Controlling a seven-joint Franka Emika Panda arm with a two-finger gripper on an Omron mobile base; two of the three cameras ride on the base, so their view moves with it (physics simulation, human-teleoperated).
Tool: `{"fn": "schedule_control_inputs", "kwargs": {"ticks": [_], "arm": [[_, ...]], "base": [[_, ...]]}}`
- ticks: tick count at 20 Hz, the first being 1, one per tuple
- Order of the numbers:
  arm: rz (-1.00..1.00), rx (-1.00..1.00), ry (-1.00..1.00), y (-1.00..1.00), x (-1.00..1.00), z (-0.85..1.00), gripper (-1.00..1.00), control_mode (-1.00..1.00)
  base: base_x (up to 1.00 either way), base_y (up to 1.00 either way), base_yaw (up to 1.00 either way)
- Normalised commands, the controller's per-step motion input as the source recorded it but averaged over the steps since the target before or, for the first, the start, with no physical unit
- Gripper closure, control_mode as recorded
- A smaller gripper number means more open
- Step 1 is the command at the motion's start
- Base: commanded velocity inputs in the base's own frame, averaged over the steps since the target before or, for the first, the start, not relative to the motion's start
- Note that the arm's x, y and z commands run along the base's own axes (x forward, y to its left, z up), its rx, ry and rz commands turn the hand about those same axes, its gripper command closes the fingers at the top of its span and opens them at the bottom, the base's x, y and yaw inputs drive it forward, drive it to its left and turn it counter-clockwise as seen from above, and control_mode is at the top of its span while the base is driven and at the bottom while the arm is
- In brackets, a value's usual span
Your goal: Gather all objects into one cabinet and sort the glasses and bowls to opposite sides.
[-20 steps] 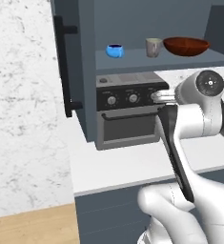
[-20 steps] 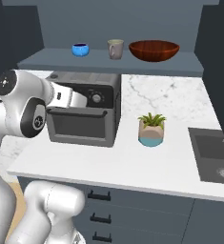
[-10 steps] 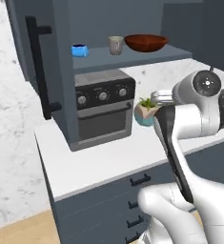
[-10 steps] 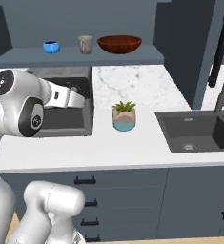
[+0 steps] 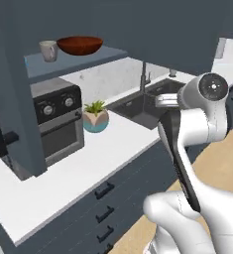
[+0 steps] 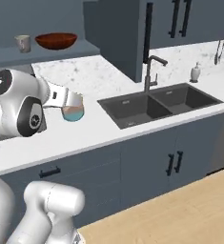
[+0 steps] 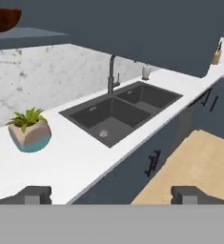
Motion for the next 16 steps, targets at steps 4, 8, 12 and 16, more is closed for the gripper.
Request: {"fn": "schedule_control_inputs", "kwargs": {"ticks": [4,8,12,16], "arm": [[0.0,0.0,0.0,0.0,0.0,0.0,-1.0,1.0],[0.0,0.0,0.0,0.0,0.0,0.0,-1.0,1.0],[0.0,0.0,0.0,0.0,0.0,0.0,-1.0,1.0],[0.0,0.0,0.0,0.0,0.0,0.0,-1.0,1.0]], "base": [[-0.15,-0.19,-0.69],[-0.08,-0.21,-0.7],[-0.04,-0.23,-0.72],[-0.03,-0.27,-0.72]]}}
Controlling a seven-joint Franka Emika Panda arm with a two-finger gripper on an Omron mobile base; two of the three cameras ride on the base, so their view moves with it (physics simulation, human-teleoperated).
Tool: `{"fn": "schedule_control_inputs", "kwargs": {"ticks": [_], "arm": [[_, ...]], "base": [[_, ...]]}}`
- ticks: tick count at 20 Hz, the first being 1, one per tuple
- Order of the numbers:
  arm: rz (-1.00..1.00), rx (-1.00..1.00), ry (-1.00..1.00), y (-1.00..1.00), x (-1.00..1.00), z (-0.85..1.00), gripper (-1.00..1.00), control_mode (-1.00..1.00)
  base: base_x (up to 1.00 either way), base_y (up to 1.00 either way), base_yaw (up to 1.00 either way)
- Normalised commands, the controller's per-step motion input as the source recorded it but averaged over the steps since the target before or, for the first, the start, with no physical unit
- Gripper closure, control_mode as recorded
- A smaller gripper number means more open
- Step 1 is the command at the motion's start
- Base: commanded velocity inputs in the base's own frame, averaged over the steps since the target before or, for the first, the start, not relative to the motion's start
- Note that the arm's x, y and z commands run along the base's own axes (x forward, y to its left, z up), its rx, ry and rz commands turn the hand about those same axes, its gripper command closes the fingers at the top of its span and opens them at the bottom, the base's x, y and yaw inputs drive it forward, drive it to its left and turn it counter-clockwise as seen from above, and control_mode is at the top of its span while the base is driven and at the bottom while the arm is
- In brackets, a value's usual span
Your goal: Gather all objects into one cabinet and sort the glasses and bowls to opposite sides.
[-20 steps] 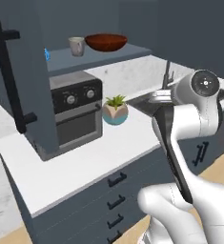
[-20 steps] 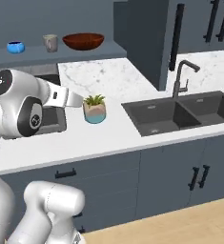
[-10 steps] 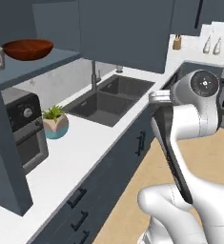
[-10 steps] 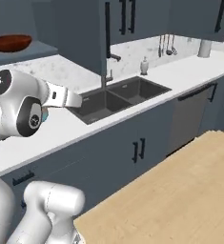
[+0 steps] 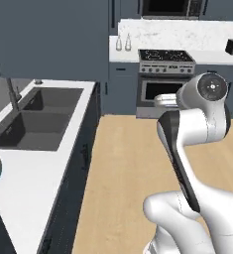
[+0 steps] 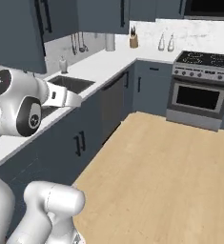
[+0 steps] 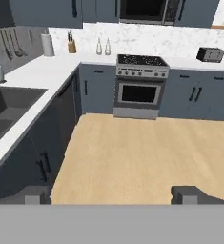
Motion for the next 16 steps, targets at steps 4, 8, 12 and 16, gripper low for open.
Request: {"fn": "schedule_control_inputs", "kwargs": {"ticks": [4,8,12,16], "arm": [[0.0,0.0,0.0,0.0,0.0,0.0,-1.0,1.0],[0.0,0.0,0.0,0.0,0.0,0.0,-1.0,1.0],[0.0,0.0,0.0,0.0,0.0,0.0,-1.0,1.0],[0.0,0.0,0.0,0.0,0.0,0.0,-1.0,1.0]], "base": [[0.0,-0.49,-0.69],[0.13,-0.52,-0.55],[0.01,-0.33,-0.05],[0.08,-0.39,-0.04]]}}
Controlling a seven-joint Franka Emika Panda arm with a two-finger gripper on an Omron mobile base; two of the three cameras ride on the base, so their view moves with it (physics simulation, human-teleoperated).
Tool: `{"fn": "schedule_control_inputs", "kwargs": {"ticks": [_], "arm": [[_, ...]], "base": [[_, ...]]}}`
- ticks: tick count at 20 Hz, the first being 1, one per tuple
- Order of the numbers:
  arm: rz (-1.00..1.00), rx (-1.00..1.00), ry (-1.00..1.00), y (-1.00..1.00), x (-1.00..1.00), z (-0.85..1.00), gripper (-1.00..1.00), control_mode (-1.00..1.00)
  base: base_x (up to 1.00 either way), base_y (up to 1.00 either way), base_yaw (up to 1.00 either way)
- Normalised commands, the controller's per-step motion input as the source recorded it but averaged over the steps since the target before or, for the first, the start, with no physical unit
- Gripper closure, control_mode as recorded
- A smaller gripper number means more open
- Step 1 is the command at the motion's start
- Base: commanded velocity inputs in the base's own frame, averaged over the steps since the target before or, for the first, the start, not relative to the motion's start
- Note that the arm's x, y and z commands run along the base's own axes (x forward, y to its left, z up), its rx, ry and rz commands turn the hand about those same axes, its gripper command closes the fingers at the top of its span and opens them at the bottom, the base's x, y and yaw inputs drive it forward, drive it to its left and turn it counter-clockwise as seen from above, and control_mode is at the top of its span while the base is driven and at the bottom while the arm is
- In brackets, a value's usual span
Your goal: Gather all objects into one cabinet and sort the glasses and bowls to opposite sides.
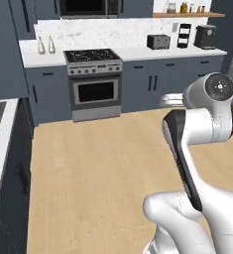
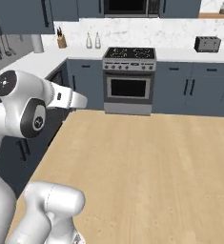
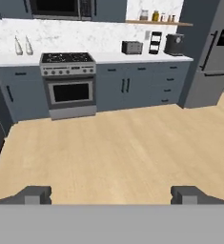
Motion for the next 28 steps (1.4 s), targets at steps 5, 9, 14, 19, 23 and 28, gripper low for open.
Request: {"fn": "schedule_control_inputs", "kwargs": {"ticks": [5,9,14,19,23,28], "arm": [[0.0,0.0,0.0,0.0,0.0,0.0,-1.0,1.0],[0.0,0.0,0.0,0.0,0.0,0.0,-1.0,1.0],[0.0,0.0,0.0,0.0,0.0,0.0,-1.0,1.0],[0.0,0.0,0.0,0.0,0.0,0.0,-1.0,1.0],[0.0,0.0,0.0,0.0,0.0,0.0,-1.0,1.0],[0.0,0.0,0.0,0.0,0.0,0.0,-1.0,1.0]], "base": [[0.4,-0.59,-0.29],[0.59,-0.51,-0.33],[0.72,-0.09,-0.06],[0.89,-0.13,0.18],[0.98,-0.54,0.16],[1.0,-0.75,0.19]]}}
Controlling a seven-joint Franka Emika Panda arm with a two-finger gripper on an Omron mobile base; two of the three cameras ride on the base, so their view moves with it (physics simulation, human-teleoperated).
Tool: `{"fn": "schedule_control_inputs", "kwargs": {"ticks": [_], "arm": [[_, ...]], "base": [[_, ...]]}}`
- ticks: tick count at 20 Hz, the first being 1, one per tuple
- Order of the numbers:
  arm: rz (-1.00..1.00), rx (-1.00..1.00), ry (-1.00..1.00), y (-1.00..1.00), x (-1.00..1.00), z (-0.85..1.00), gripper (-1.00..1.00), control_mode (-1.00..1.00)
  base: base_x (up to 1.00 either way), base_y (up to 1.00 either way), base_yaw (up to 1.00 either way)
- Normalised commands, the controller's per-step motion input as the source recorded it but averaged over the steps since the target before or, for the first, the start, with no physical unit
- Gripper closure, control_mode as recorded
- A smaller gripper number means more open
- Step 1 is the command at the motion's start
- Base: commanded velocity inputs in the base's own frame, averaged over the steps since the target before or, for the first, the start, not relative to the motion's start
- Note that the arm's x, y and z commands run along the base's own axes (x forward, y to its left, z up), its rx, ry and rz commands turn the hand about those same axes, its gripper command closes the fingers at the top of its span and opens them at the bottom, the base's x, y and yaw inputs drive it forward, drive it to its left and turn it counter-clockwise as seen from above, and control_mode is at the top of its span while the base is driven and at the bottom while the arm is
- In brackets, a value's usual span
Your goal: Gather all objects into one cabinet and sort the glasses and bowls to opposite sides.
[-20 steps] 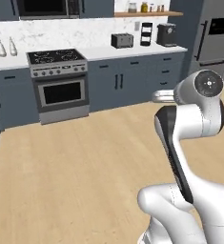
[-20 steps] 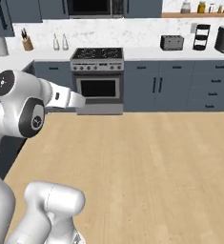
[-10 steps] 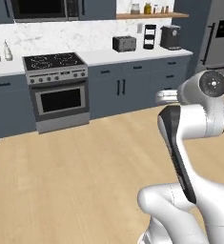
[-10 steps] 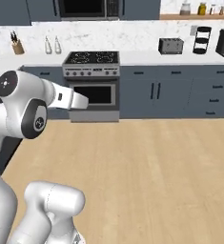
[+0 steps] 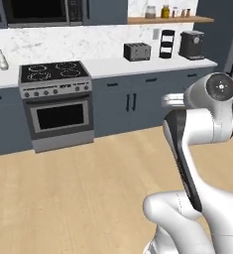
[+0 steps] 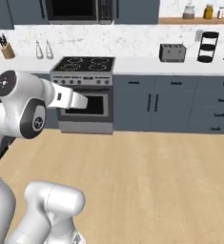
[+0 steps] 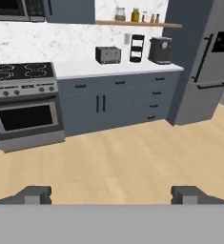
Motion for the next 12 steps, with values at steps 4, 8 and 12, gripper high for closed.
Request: {"fn": "schedule_control_inputs", "kwargs": {"ticks": [4,8,12], "arm": [[0.0,0.0,0.0,0.0,0.0,0.0,-1.0,1.0],[0.0,0.0,0.0,0.0,0.0,0.0,-1.0,1.0],[0.0,0.0,0.0,0.0,0.0,0.0,-1.0,1.0]], "base": [[1.0,-0.55,0.39],[0.99,-0.3,0.52],[0.97,-0.21,0.55]]}}
